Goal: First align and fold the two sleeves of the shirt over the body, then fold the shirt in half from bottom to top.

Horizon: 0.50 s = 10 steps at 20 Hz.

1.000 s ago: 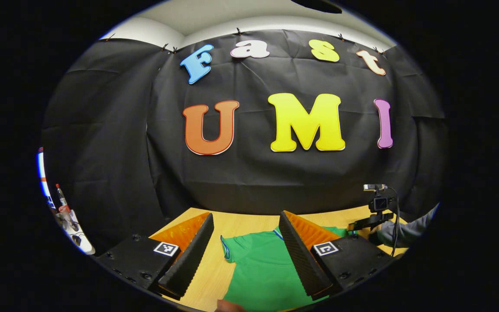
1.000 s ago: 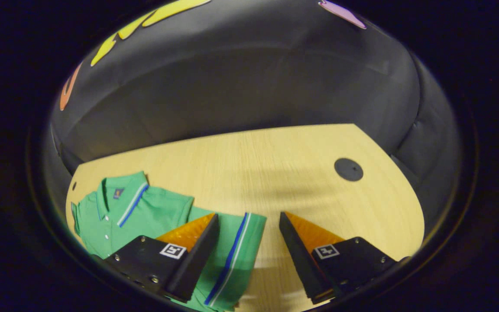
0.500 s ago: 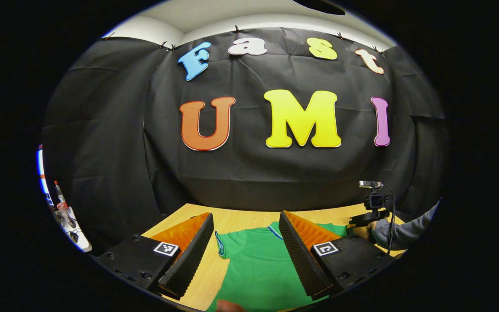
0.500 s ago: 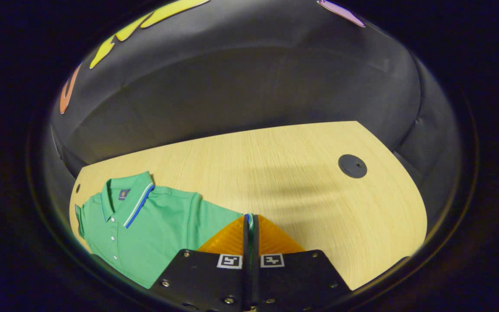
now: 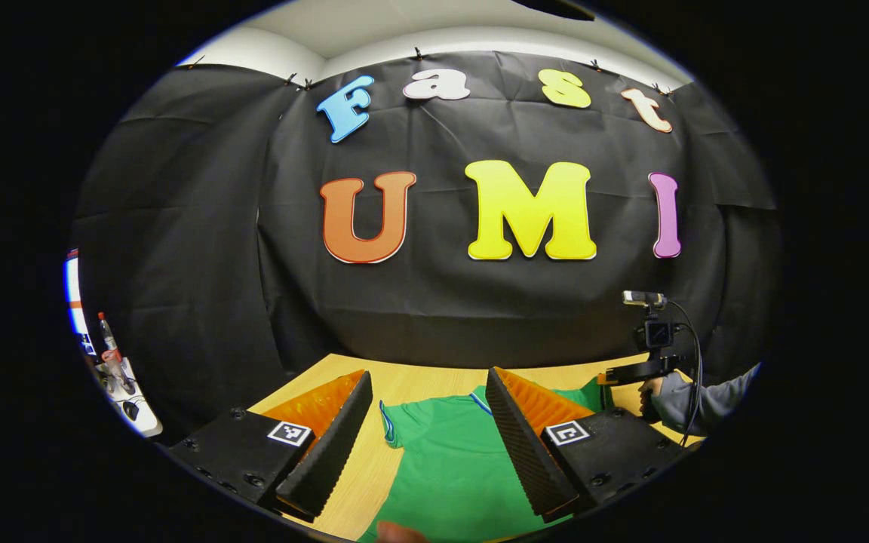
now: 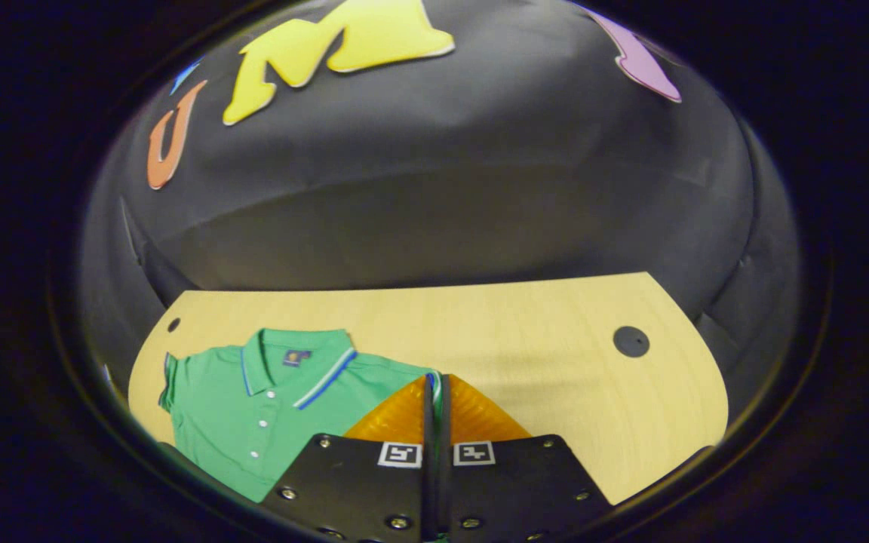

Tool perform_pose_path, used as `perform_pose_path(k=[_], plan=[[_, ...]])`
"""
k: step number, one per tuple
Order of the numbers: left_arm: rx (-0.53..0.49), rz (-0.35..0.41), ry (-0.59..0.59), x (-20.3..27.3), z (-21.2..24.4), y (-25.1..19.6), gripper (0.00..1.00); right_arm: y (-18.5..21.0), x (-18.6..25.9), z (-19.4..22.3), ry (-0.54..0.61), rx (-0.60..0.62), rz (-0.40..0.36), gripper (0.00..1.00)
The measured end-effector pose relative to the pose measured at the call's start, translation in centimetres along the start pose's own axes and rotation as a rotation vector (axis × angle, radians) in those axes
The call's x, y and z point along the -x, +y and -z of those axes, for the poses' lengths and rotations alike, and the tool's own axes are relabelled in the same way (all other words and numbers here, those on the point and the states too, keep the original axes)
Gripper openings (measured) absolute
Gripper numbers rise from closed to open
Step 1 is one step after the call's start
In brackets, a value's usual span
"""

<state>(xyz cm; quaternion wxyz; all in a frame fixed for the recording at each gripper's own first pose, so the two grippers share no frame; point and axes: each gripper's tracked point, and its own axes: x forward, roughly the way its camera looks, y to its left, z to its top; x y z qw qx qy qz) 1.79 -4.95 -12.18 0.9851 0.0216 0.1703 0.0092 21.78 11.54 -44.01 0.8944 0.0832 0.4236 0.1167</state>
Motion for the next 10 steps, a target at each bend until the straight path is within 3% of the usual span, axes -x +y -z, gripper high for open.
perform_pose_path(k=[6,10], plan=[[-0.003,-0.003,-0.006,0.4,-0.2,0.4,0.97,7.3,1.6,-0.1,-0.017,0.087,-0.118,0.01],[-0.004,-0.025,-0.005,0.8,-0.2,1.7,0.96,10.0,1.5,1.1,0.001,0.118,-0.155,0.01]])
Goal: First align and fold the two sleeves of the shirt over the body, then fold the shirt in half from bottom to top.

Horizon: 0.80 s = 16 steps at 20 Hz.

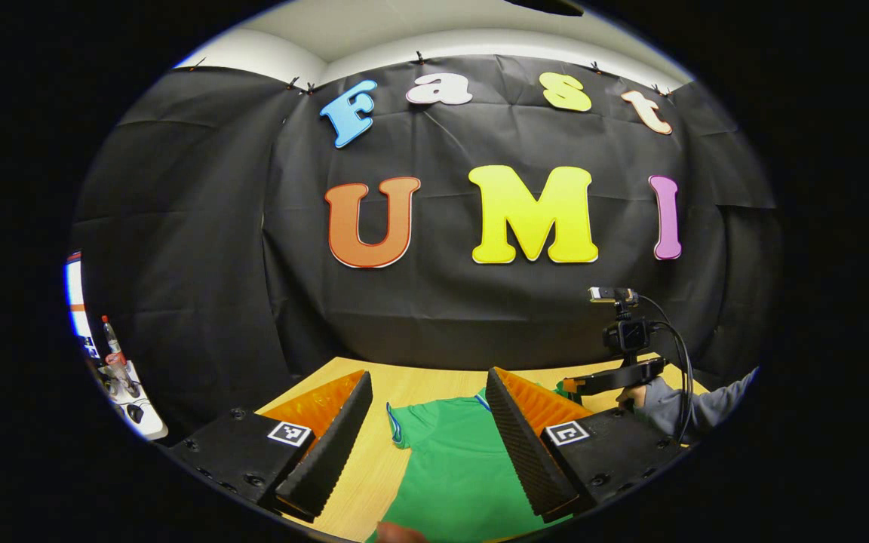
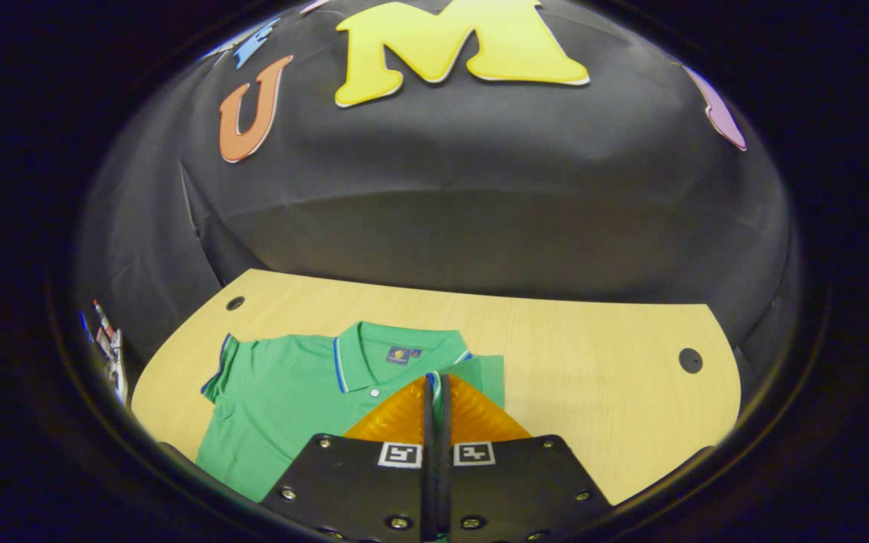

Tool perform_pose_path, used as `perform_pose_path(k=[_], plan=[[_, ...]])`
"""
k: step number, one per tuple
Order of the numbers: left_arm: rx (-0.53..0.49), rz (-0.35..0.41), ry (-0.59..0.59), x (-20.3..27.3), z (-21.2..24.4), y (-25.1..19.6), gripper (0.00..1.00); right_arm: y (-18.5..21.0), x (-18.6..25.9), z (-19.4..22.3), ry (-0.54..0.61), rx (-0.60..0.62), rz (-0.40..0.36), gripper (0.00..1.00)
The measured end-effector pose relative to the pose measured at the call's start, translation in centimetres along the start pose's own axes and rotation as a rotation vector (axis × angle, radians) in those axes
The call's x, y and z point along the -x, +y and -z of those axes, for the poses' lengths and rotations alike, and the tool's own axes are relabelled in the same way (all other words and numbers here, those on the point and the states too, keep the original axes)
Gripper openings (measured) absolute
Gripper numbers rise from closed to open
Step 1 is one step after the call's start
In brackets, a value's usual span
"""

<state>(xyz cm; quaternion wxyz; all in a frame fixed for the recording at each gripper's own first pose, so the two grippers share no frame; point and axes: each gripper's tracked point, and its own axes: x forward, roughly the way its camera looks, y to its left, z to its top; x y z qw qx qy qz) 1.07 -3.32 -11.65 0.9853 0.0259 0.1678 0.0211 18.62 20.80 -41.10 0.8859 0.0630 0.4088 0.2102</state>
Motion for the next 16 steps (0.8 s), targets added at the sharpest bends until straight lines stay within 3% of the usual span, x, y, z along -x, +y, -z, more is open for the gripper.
perform_pose_path(k=[7,15,16], plan=[[0.013,-0.022,0.012,0.2,0.4,1.1,0.97,2.3,-0.3,1.6,0.021,0.015,-0.028,0.01],[-0.005,-0.023,0.021,-0.2,1.0,1.2,0.97,5.4,-3.0,6.9,0.135,-0.044,-0.090,0.02],[-0.013,-0.028,0.023,-0.4,1.3,1.5,0.97,5.7,-3.2,7.3,0.138,-0.059,-0.093,0.20]])
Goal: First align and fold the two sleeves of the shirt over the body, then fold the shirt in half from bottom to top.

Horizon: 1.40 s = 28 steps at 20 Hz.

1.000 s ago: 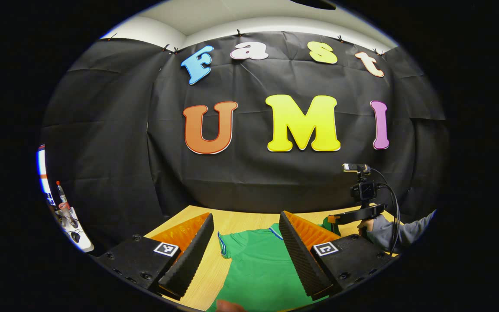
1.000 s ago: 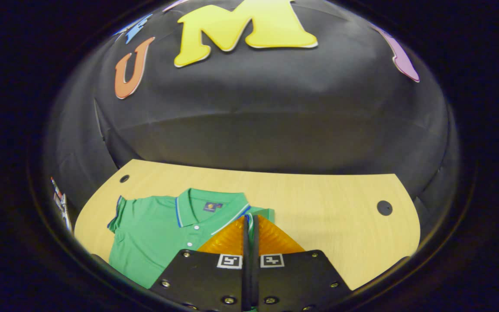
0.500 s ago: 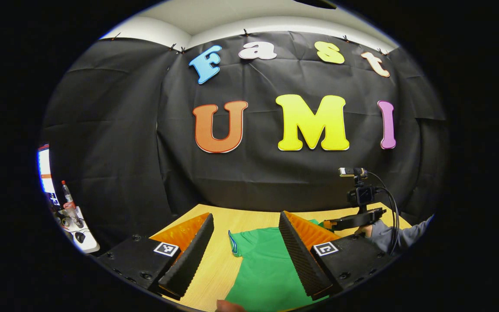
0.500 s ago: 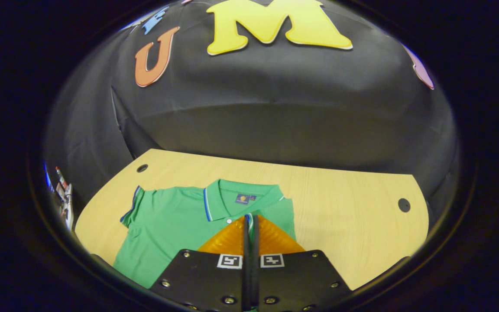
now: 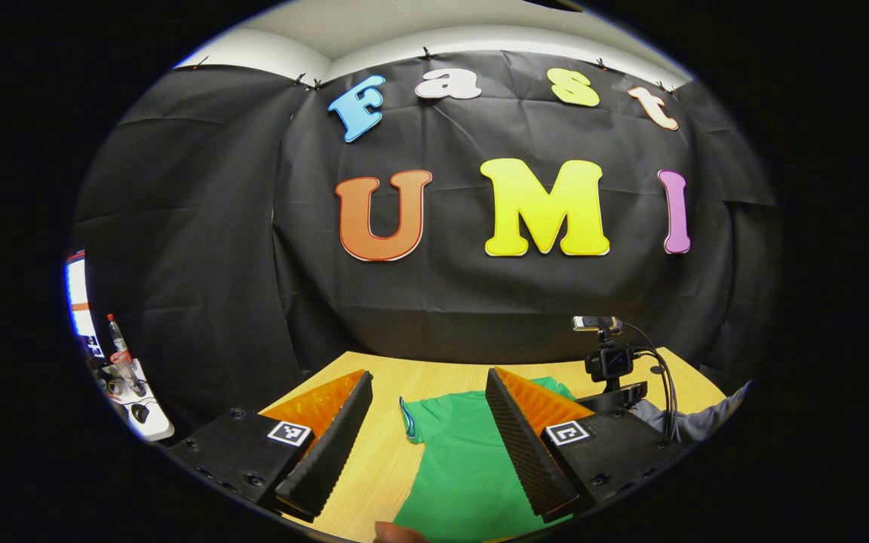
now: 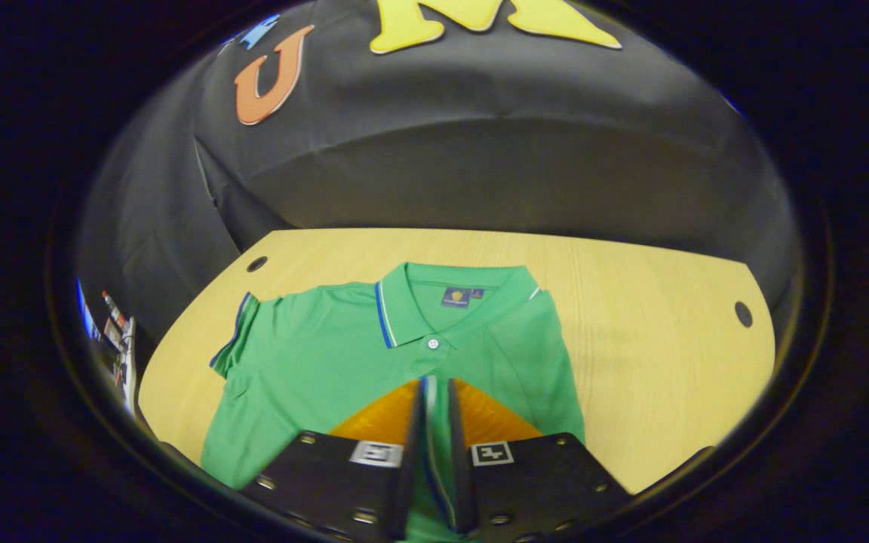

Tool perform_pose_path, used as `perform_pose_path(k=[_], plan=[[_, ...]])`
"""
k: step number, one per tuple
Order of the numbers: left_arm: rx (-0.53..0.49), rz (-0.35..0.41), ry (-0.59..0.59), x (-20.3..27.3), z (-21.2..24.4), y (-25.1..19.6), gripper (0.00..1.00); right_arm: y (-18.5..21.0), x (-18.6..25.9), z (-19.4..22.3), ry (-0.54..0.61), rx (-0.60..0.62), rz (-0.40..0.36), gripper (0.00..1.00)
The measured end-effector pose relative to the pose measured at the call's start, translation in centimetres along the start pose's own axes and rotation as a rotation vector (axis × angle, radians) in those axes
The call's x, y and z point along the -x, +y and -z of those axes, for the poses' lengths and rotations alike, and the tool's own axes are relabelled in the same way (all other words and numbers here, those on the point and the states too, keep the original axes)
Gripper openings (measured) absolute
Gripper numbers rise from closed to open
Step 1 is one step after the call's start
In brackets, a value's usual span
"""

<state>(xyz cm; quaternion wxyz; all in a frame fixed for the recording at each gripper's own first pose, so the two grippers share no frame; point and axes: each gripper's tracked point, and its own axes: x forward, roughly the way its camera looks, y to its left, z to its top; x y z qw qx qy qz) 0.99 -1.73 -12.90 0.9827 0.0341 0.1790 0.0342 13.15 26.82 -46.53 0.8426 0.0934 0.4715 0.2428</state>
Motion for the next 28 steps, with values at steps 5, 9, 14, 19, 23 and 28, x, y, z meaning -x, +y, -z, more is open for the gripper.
perform_pose_path(k=[5,9,14,19,23,28], plan=[[-0.001,-0.020,0.040,-3.2,3.1,1.5,0.97,-2.2,2.9,-0.8,-0.066,0.038,0.074,0.96],[0.045,-0.049,0.099,-8.3,6.8,2.6,0.97,-3.9,9.2,-4.0,-0.208,0.083,0.096,0.96],[0.030,-0.048,0.137,-15.3,9.9,2.8,0.97,-7.0,18.2,-5.3,-0.324,0.133,0.138,0.96],[0.074,-0.079,0.254,-21.8,14.0,3.6,0.96,-9.7,25.7,-4.3,-0.380,0.140,0.207,0.97],[0.088,-0.109,0.354,-26.1,17.5,4.9,0.97,-12.4,29.7,-3.4,-0.394,0.121,0.293,0.95],[0.051,-0.119,0.443,-29.0,21.2,5.4,0.97,-14.3,31.3,-2.9,-0.379,0.091,0.347,0.96]])
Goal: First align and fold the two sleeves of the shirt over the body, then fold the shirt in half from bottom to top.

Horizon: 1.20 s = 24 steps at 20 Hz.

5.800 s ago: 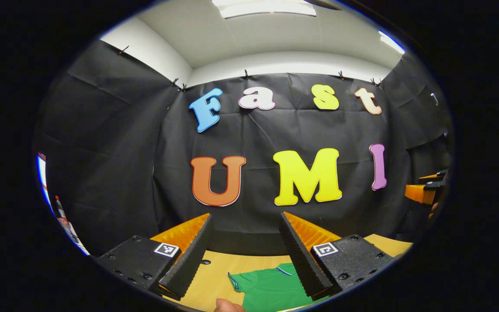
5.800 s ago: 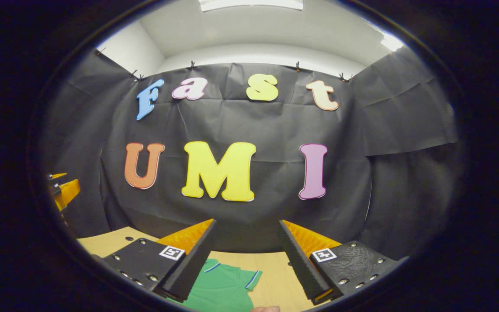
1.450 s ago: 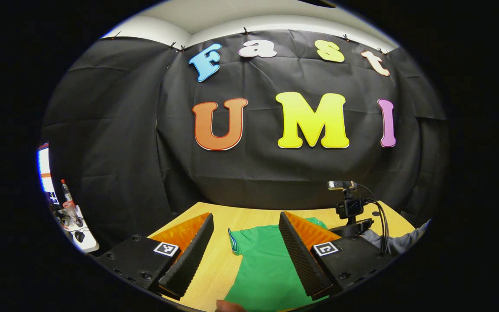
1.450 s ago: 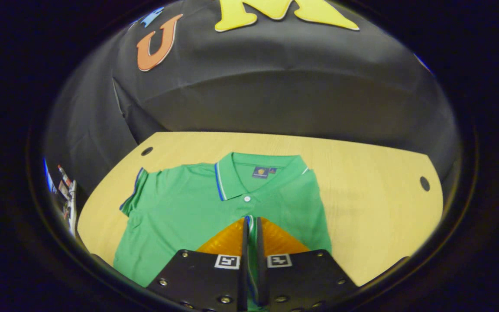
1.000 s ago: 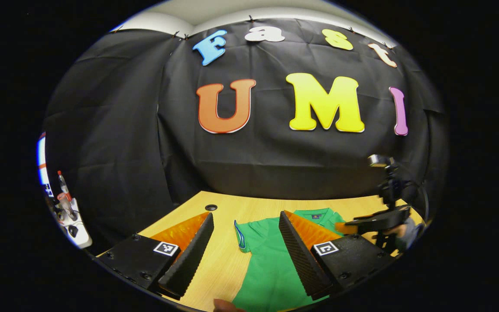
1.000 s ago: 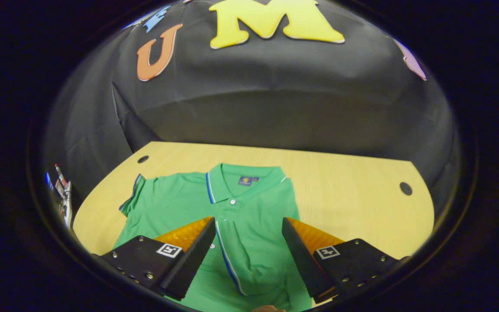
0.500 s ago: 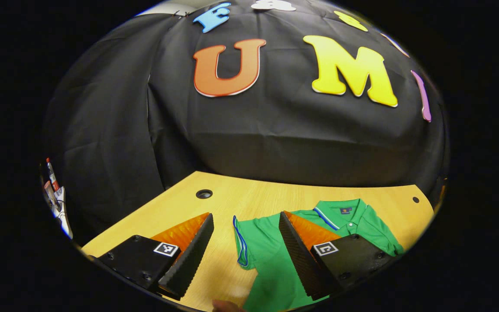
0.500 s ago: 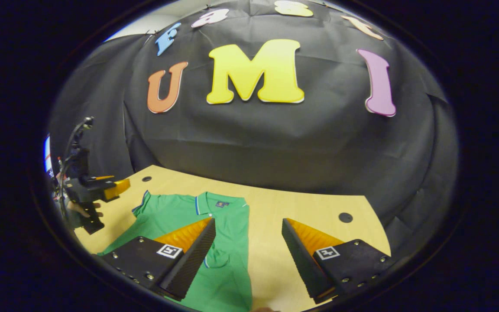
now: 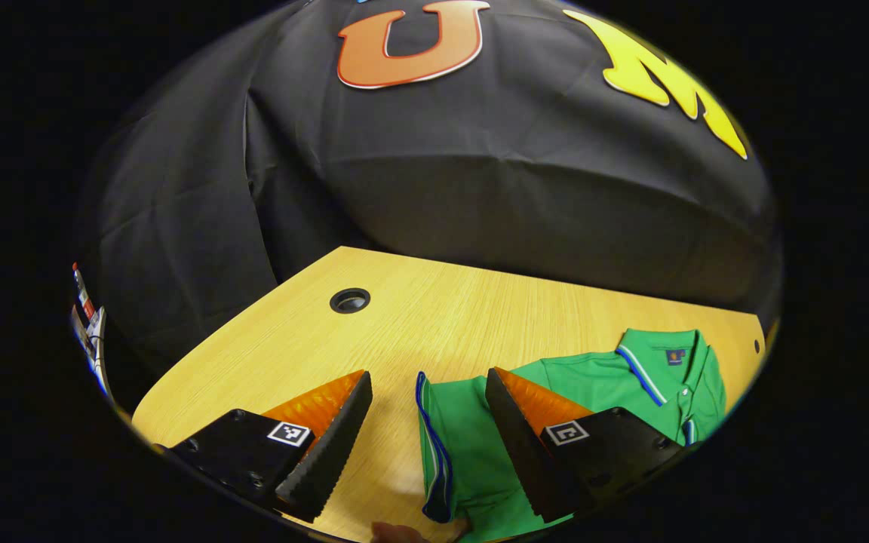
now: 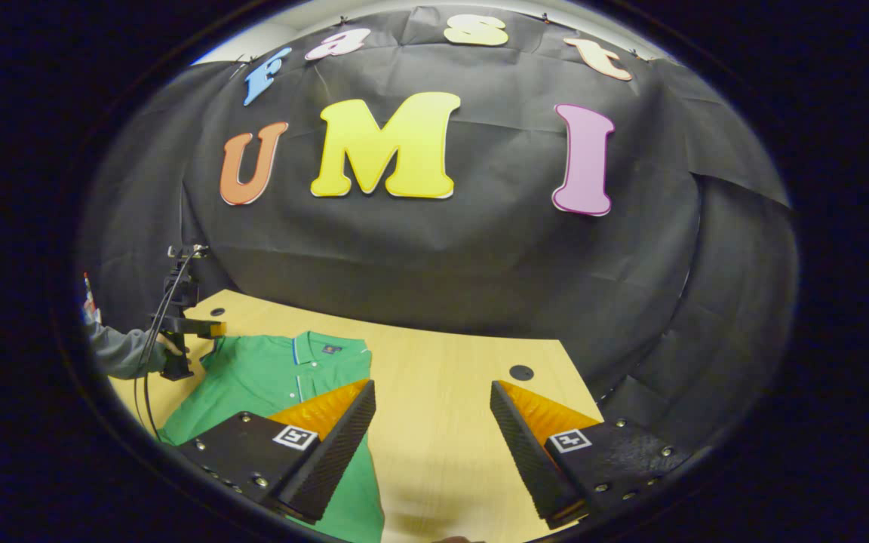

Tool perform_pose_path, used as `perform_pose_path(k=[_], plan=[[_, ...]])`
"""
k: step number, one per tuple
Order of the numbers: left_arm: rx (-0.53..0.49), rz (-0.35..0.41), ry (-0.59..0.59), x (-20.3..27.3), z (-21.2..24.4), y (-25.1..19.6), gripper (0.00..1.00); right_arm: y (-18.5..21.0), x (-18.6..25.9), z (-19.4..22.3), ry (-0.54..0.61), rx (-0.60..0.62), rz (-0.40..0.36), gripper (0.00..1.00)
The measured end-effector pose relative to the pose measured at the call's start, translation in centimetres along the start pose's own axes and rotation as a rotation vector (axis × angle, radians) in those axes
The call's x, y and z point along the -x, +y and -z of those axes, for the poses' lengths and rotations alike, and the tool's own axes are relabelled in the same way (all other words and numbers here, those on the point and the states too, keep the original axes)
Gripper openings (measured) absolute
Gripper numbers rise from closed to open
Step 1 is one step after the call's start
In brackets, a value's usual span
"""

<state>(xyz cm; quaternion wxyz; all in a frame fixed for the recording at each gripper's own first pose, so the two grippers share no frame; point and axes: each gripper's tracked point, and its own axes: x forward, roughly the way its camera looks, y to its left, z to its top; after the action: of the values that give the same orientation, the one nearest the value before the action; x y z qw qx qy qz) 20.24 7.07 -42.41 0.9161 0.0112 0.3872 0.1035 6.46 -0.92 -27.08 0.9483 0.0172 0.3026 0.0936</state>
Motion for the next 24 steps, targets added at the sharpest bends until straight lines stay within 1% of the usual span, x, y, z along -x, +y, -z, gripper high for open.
perform_pose_path(k=[2,4,5,6,7,8,9,10,11,13,14,15,20,22,24], plan=[[-0.018,-0.003,0.036,-1.0,1.4,-0.3,0.97,-0.1,0.1,-0.1,0.004,-0.004,-0.003,0.95],[-0.014,0.004,0.089,-1.7,3.1,-0.8,0.96,-0.2,0.0,-0.1,0.011,-0.006,0.003,0.95],[-0.002,0.004,0.061,-1.9,2.5,-0.8,0.96,0.0,0.0,-0.1,0.016,-0.008,0.000,0.95],[-0.004,0.010,0.060,-2.1,2.4,-1.0,1.00,0.2,-0.1,0.0,0.019,-0.008,-0.005,0.95],[-0.006,0.019,0.065,-2.1,2.6,-1.1,0.96,0.4,-0.1,0.0,0.023,-0.002,-0.010,0.95],[-0.009,0.038,0.068,-2.1,2.5,-1.3,0.96,0.6,-0.2,0.1,0.026,0.004,-0.016,0.95],[-0.017,0.057,0.077,-2.0,2.8,-1.5,0.87,0.8,-0.3,0.2,0.030,0.008,-0.023,0.95],[-0.023,0.077,0.073,-2.1,2.5,-1.7,0.84,0.9,-0.4,0.3,0.038,0.009,-0.029,0.95],[-0.051,0.084,0.089,-2.1,2.8,-1.7,0.86,1.1,-0.4,0.5,0.046,0.009,-0.031,0.95],[-0.055,0.081,0.092,-2.0,2.7,-1.9,0.19,1.0,-0.6,0.6,0.053,0.009,-0.033,0.95],[-0.056,0.074,0.091,-1.9,2.7,-2.0,0.06,1.0,-0.5,0.6,0.053,0.011,-0.031,0.95],[-0.053,0.067,0.090,-1.9,2.7,-1.9,0.04,0.9,-0.5,0.6,0.054,0.014,-0.030,0.95],[-0.095,0.089,0.102,-1.8,2.8,-2.9,0.04,0.3,-0.6,0.5,0.060,0.006,-0.021,0.95],[-0.113,0.110,0.113,-1.4,2.9,-3.9,0.04,0.5,-0.5,0.1,0.052,-0.001,-0.020,0.95],[-0.117,0.132,0.099,-0.7,2.5,-5.0,0.04,0.3,-0.6,0.5,0.061,0.001,-0.015,0.95]])
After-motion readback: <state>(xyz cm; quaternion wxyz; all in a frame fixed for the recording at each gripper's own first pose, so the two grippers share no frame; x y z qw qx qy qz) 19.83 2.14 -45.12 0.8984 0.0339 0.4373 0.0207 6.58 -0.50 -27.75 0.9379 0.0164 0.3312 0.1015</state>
